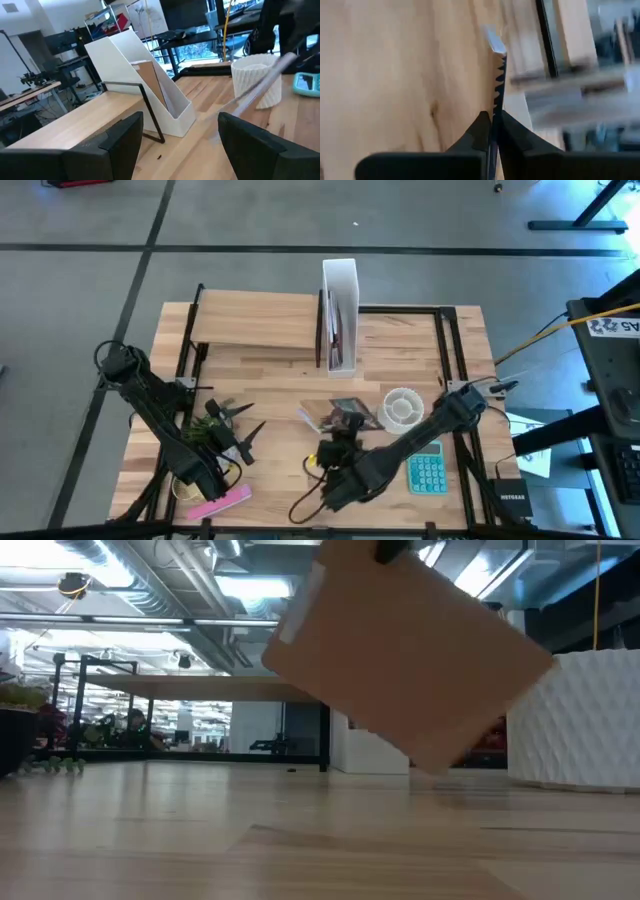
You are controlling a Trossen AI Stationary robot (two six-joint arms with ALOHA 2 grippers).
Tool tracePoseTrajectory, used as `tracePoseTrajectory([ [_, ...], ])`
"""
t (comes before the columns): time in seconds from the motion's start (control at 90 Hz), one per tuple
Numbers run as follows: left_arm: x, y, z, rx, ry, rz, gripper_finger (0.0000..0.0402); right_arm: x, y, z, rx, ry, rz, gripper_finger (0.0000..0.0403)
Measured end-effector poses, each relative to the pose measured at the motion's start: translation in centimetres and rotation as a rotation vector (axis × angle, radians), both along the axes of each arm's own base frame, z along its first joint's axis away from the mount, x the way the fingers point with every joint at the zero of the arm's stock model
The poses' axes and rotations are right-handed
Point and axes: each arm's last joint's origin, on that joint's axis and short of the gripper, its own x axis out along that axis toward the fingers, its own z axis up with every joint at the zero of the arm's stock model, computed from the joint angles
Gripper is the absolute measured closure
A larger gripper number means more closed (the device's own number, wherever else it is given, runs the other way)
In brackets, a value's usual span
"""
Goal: Stock shelves
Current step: Remove the brown book from the white bookshelf
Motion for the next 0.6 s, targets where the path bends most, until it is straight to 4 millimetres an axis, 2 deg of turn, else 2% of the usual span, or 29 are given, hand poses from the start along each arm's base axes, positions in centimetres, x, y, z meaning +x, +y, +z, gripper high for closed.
tracePoseTrajectory([
  [0.133, 0.0, 0.0, 0.0, 0.0, 0.008, -0.001, 0.0163, 1.1, 0.9, -1.6, -0.039, 0.038, 0.072, 0.0403],
  [0.267, 0.0, 0.0, 0.0, -0.001, 0.009, -0.001, 0.0163, 1.8, 0.9, -5.4, 0.197, 0.253, 0.033, 0.0403],
  [0.378, 0.0, 0.0, 0.0, -0.002, 0.011, 0.0, 0.0163, 2.2, 1.4, -7.9, 0.364, 0.363, 0.008, 0.0403],
  [0.489, 0.0, 0.0, 0.0, -0.003, 0.012, 0.002, 0.0163, 3.0, 2.1, -9.6, 0.464, 0.334, 0.029, 0.0395],
  [0.6, 0.0, 0.0, -0.1, -0.011, 0.022, 0.004, 0.0163, 4.0, 2.1, -9.9, 0.523, 0.255, 0.044, 0.0375],
])
